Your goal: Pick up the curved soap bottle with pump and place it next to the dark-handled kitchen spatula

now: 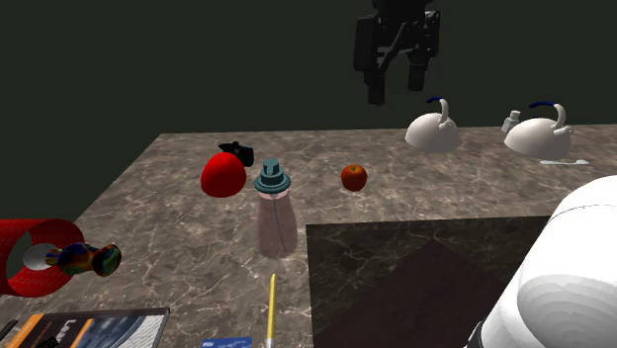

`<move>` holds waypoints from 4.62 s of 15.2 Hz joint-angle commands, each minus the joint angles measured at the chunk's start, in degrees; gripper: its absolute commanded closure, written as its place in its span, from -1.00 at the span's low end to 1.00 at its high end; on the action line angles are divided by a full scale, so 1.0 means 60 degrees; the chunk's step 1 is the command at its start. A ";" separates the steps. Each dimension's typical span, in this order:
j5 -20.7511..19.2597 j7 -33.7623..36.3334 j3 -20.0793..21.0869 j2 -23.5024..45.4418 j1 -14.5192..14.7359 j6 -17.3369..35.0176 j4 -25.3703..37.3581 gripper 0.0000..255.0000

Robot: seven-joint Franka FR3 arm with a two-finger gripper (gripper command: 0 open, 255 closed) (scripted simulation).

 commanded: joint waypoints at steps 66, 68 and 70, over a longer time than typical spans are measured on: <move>0.0487 0.2186 0.1755 0.4931 0.0372 0.2924 0.2479 1.00; 0.0483 0.2184 0.1747 0.4927 0.0368 0.2667 0.2731 1.00; 0.0478 0.2184 0.1739 0.4931 0.0363 0.2410 0.2992 1.00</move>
